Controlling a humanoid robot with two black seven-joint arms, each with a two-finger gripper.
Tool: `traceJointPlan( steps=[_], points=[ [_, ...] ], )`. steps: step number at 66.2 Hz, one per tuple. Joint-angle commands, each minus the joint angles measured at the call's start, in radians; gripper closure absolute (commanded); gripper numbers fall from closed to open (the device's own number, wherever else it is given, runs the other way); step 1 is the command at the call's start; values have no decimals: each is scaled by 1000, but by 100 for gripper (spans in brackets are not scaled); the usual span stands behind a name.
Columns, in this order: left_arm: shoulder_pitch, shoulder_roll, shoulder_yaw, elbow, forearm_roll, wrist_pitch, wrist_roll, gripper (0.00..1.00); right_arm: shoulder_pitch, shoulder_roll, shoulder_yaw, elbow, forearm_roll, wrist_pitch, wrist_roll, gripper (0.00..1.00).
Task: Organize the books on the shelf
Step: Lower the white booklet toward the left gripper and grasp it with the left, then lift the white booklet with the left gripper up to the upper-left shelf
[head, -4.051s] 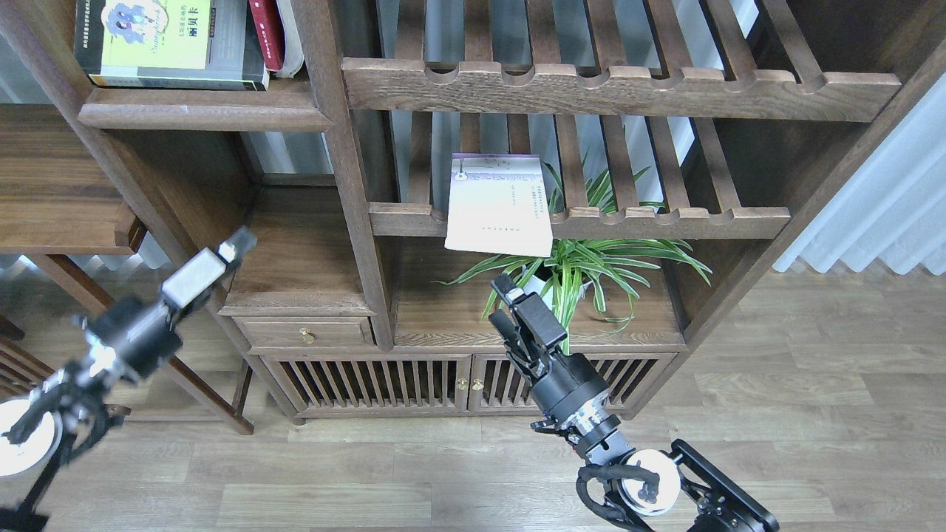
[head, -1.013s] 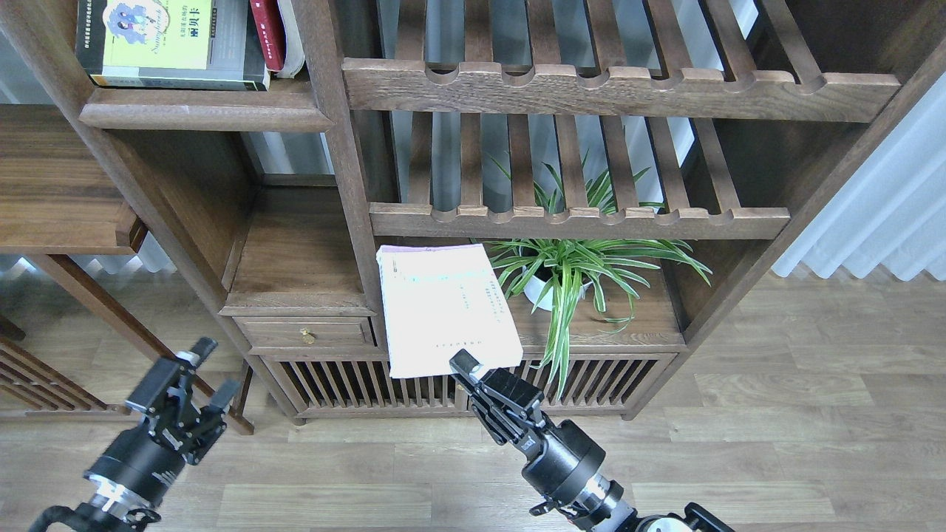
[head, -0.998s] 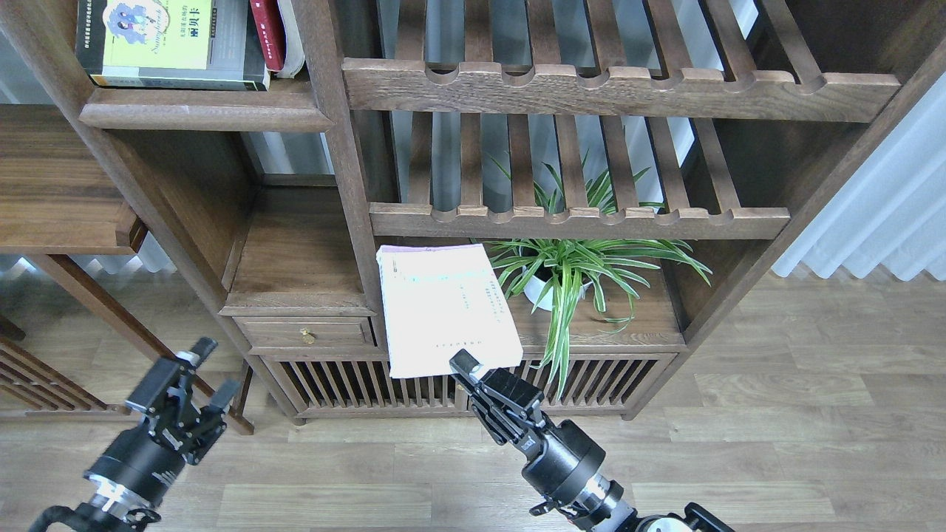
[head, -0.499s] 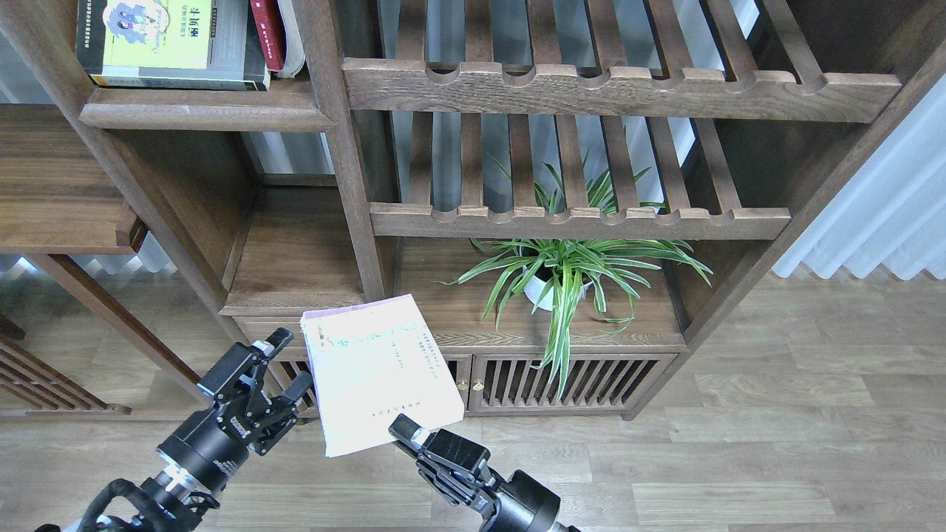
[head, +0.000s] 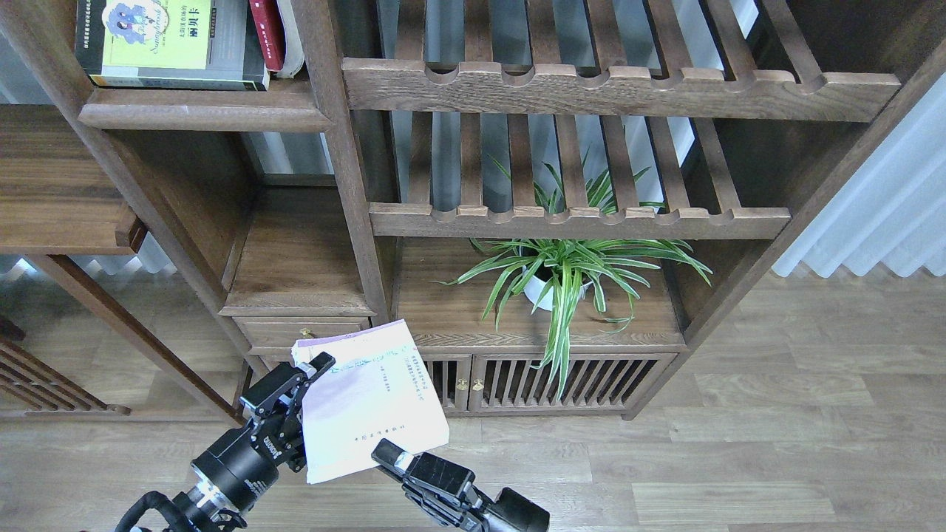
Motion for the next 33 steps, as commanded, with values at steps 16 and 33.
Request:
traceJointPlan(
  steps=[16,33],
  points=[
    [-2,12,16,32,-17,0,1,95,0,0,0,0,-21,0,6,75],
    [29,112,-56,-9,37,0,-2,95,-34,0,27,0,-152,0,8,1]
  ],
)
